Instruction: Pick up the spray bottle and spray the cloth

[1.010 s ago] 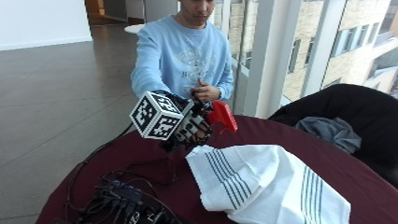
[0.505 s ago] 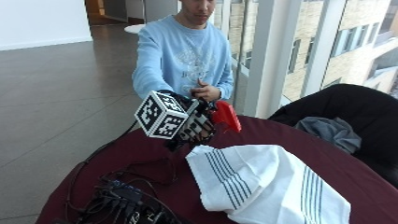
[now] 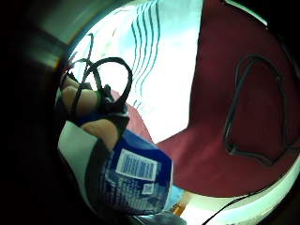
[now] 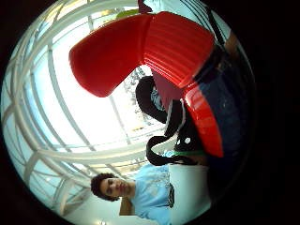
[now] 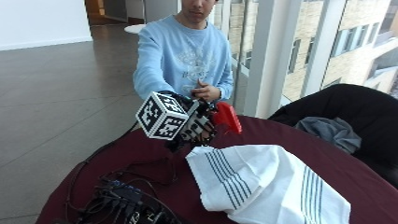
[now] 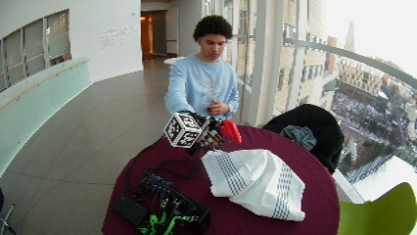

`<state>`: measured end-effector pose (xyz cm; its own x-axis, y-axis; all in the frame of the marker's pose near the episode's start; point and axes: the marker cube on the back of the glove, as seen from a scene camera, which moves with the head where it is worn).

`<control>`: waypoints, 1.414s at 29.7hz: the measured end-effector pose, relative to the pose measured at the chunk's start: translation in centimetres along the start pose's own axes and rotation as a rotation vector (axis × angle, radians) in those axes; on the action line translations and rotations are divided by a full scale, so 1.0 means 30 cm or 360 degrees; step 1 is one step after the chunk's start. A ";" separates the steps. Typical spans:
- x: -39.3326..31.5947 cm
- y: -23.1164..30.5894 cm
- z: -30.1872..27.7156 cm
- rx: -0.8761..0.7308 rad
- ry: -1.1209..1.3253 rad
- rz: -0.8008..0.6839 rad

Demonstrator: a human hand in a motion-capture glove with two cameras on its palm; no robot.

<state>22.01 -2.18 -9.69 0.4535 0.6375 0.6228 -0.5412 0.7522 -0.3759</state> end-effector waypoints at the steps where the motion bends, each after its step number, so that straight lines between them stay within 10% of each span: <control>1: 0.001 0.000 0.001 0.0005 -0.0002 0.0003; 17: -0.042 0.021 0.042 0.0070 0.0009 -0.0095; 42: -0.435 0.003 0.629 0.0101 -0.0381 -0.1054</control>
<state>2.67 -13.57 -4.89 0.5373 -0.0104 0.8433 -0.2491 0.9534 0.1705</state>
